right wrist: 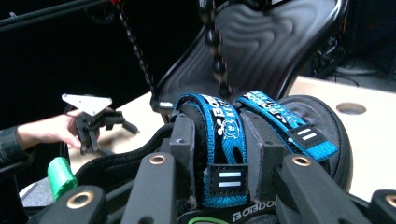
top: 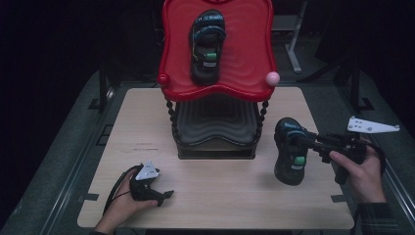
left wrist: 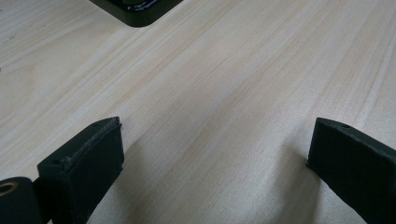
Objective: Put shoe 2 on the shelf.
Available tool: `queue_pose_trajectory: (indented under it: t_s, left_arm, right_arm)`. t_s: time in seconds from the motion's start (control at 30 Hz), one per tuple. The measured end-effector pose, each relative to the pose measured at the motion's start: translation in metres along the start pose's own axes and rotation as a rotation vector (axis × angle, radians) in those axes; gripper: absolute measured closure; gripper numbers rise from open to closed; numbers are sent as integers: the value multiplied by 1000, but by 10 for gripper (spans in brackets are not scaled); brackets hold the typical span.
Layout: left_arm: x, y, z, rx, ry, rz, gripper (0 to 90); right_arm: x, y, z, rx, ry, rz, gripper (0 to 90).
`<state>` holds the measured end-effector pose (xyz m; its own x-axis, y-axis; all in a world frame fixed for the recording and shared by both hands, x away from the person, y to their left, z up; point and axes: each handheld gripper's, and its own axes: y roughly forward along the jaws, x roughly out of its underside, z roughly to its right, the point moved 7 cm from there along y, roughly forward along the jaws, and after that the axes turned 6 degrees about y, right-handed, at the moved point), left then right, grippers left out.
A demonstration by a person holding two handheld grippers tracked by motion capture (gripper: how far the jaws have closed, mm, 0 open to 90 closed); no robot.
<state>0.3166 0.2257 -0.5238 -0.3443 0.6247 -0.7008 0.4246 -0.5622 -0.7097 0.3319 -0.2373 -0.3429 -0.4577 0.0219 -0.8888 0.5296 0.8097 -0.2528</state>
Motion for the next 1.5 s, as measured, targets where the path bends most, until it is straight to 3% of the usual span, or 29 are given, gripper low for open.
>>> queue_pose_trajectory:
  t_s: [0.4, 0.8, 1.0, 1.03, 1.07, 1.23, 1.5]
  left_arm:
    - [0, 0, 0, 0, 0, 0, 23]
    - [0, 0, 0, 2, 2, -5, 23]
    - [0, 0, 0, 1, 2, -4, 23]
    - [0, 0, 0, 1, 2, -3, 23]
    - [0, 0, 0, 1, 2, -3, 23]
    - [0, 0, 0, 0, 2, -2, 23]
    - [0, 0, 0, 0, 2, -1, 23]
  right_arm:
    - [-66, -16, -18, -23, -56, 101, 674]
    - [-119, -28, -29, -30, -95, 180, 676]
    - [-155, -30, -40, -20, -140, 211, 677]
    - [-168, -30, -43, -19, -153, 222, 677]
    - [-168, -30, -43, -19, -153, 222, 677]
    - [-203, -25, -54, -28, -179, 247, 677]
    - [-230, -4, -62, -61, -194, 263, 678]
